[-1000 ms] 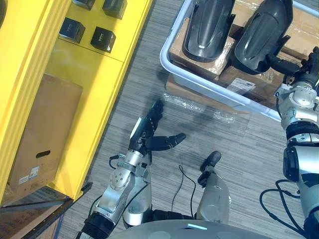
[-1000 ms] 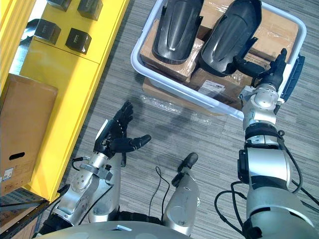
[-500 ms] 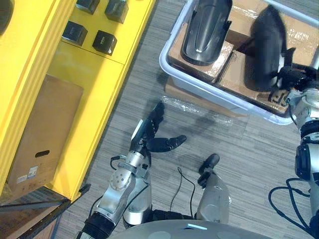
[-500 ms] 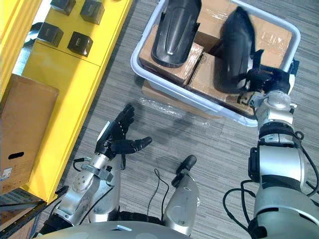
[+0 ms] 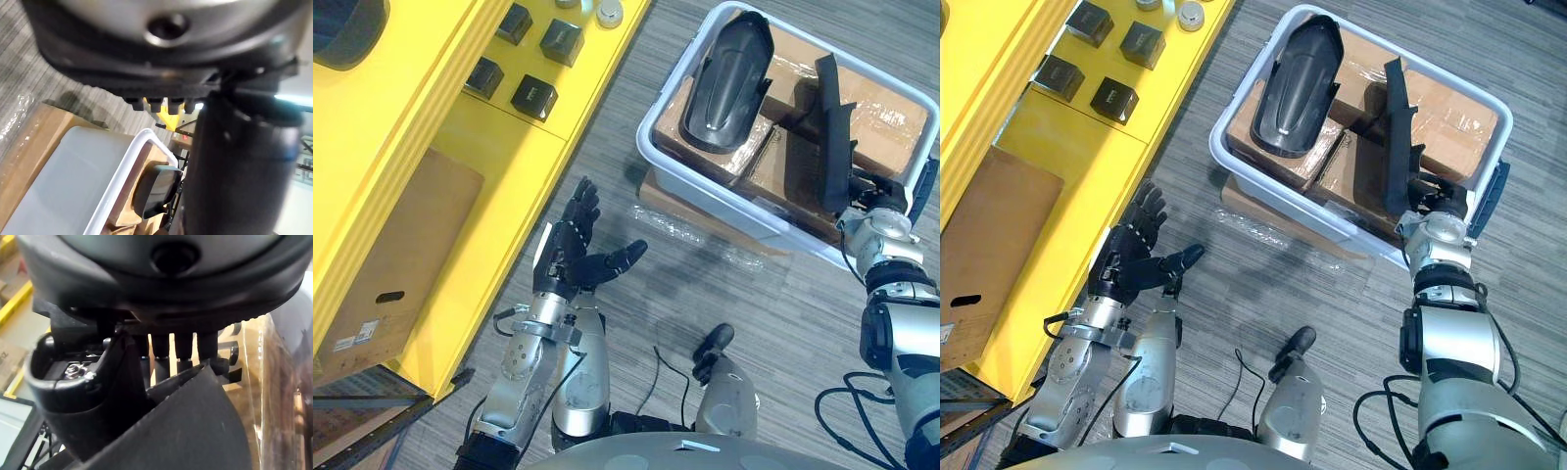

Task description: Walk over and take three plastic housings, then place them on the shelf

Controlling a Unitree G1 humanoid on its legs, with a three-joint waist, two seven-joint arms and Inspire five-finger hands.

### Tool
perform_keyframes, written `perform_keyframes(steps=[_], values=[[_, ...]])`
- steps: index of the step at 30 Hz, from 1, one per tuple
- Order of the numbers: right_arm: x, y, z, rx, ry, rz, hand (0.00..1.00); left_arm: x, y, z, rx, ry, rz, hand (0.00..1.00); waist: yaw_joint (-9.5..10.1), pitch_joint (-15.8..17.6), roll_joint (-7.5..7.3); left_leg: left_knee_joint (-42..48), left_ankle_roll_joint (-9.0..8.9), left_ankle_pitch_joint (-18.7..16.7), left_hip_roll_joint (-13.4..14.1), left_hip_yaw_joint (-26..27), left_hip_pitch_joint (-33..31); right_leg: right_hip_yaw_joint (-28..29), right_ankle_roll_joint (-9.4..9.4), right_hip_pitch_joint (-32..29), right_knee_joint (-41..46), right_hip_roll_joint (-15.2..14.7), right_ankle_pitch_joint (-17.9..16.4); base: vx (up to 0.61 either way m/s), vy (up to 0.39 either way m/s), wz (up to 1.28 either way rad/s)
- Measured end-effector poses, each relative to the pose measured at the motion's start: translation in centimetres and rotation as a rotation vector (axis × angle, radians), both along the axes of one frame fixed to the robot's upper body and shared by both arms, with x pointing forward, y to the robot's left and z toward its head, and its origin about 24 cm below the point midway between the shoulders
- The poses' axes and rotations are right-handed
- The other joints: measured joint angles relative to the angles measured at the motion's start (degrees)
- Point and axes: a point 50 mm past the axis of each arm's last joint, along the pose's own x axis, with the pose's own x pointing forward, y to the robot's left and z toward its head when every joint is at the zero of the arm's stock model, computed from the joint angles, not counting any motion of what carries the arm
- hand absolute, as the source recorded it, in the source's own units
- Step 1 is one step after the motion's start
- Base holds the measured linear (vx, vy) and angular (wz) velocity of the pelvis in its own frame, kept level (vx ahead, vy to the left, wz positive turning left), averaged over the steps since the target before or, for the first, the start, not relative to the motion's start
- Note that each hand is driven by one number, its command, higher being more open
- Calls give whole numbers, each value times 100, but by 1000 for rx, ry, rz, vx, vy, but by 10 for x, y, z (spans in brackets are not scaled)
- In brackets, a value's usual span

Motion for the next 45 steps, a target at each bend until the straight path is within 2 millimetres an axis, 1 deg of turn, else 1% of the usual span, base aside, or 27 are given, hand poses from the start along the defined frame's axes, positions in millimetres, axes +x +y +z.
perform_keyframes(steps=[2,4,6,9,10,12,14,16,17,18,20,21,23,25,26,27,29,31,32,33,34,35,37,38,39,42,45], values=[[-3,3,-8,2,7,-6,0,-1,0,-1,12,2,-14,100,-1,-32,-56,-109,-2,52,0,3,102,10,4,52,-10,6,3,-2,-12,2],[-7,11,-22,-6,23,-9,0,-1,2,0,36,-4,-45,100,-23,-159,-181,-330,-5,139,4,55,265,46,8,82,-17,7,4,14,-32,-3],[-13,16,-35,-41,61,-19,0,-1,0,0,46,-11,-86,100,-54,-353,-251,-470,-14,187,-1,66,299,42,9,81,-77,15,5,0,0,0],[-18,22,-45,-120,114,-17,0,2,-5,5,54,-19,-179,100,-72,-448,-272,-695,-18,233,2,150,573,109,9,200,-85,15,1,5,-22,-8],[-20,23,-47,-157,132,-12,0,4,-9,6,57,-12,-230,100,-98,-560,-272,-784,3,257,-3,183,607,134,36,191,-119,15,-24,-12,-23,-10],[-19,24,-48,-168,146,-5,0,9,-14,8,63,9,-313,100,-156,-668,-259,-918,0,333,0,223,666,193,86,191,-192,38,-30,-19,-27,-8],[-19,25,-49,-167,158,1,0,16,-23,12,119,5,-412,100,-205,-749,-262,-996,-31,389,7,266,702,247,101,147,-194,47,-19,-17,-21,-12],[-19,27,-50,-168,175,19,0,35,-33,26,214,-25,-521,100,-235,-756,-271,-1071,-33,436,7,397,870,440,167,154,-194,47,28,-11,-14,-24],[-17,28,-50,-170,177,29,0,41,-33,29,235,-28,-532,100,-276,-768,-272,-1081,-30,440,7,418,890,481,171,152,-193,48,30,-21,-13,-16],[-15,31,-49,-179,177,53,0,54,-32,35,245,-9,-545,100,-361,-790,-273,-1096,-30,453,8,433,904,498,180,146,-193,48,38,-29,-14,-10],[-11,34,-46,-201,183,86,0,80,-27,39,263,55,-522,100,-501,-819,-315,-1126,-33,468,16,513,923,589,190,80,-193,55,48,-43,-16,-17],[-10,35,-44,-210,186,95,0,87,-25,39,260,88,-513,100,-519,-833,-337,-1136,-35,470,22,553,923,644,190,37,-193,64,55,-41,-18,-26],[0,41,-35,-215,165,120,0,112,-17,33,234,249,-486,100,-643,-831,-397,-1143,-54,483,86,633,871,741,141,-96,-212,137,116,-41,-25,-25],[11,52,-23,-236,134,150,0,121,-16,21,214,387,-484,100,-717,-813,-455,-1141,-71,495,156,724,821,834,126,-211,-283,212,194,-44,-43,-28],[19,61,-14,-256,112,170,0,122,-17,12,233,459,-489,100,-793,-796,-490,-1107,-74,494,186,758,758,870,102,-280,-300,242,232,-34,-48,-24],[23,66,-10,-275,105,179,0,121,-19,8,224,489,-492,100,-822,-783,-516,-1081,-75,493,191,764,718,882,103,-318,-298,246,233,-22,-45,-17],[36,80,10,-343,67,193,0,120,-35,-4,181,562,-499,100,-829,-732,-595,-946,-75,489,209,805,505,967,88,-535,-297,266,318,-21,-43,-13],[45,92,25,-366,32,205,0,121,-47,-9,155,586,-495,100,-839,-686,-662,-841,-69,458,210,810,389,996,84,-623,-298,266,376,-36,-34,-7],[50,102,38,-411,-1,219,0,124,-58,-8,156,591,-490,100,-826,-636,-708,-688,-62,387,212,802,277,1021,79,-668,-298,265,402,-37,-21,-5],[53,105,44,-440,-14,225,0,126,-61,-7,157,587,-483,100,-831,-614,-725,-607,-54,354,214,797,227,1031,77,-687,-299,264,408,-45,-22,-4],[56,113,57,-508,-42,239,0,130,-67,-1,150,556,-469,100,-819,-520,-734,-470,-59,257,224,789,162,1042,78,-692,-298,264,408,-45,-19,-3],[58,117,64,-544,-58,245,0,132,-68,3,138,540,-461,100,-819,-483,-733,-396,-56,205,227,778,115,1043,77,-705,-301,264,406,-69,-26,-5],[62,127,86,-669,-100,258,0,141,-72,18,79,480,-435,100,-822,-453,-737,-256,-42,138,229,776,-96,1101,78,-871,-302,264,406,-68,-27,-5],[62,129,89,-693,-102,261,0,142,-72,21,71,467,-427,100,-827,-443,-738,-225,-22,154,230,769,-125,1102,82,-885,-301,264,408,-31,-25,-1],[62,132,92,-711,-108,267,0,146,-71,29,15,438,-413,100,-821,-374,-737,-103,-51,109,230,750,-155,1119,88,-861,-298,264,414,0,0,0],[63,134,92,-721,-109,274,0,151,-71,39,-40,405,-395,100,-825,-318,-747,7,-47,65,233,731,-213,1126,96,-859,-298,264,419,0,0,0],[62,134,94,-725,-117,259,0,156,-67,45,-69,382,-306,100,-813,-194,-755,131,-36,0,235,719,-254,1135,108,-845,-294,263,433,0,0,0]])
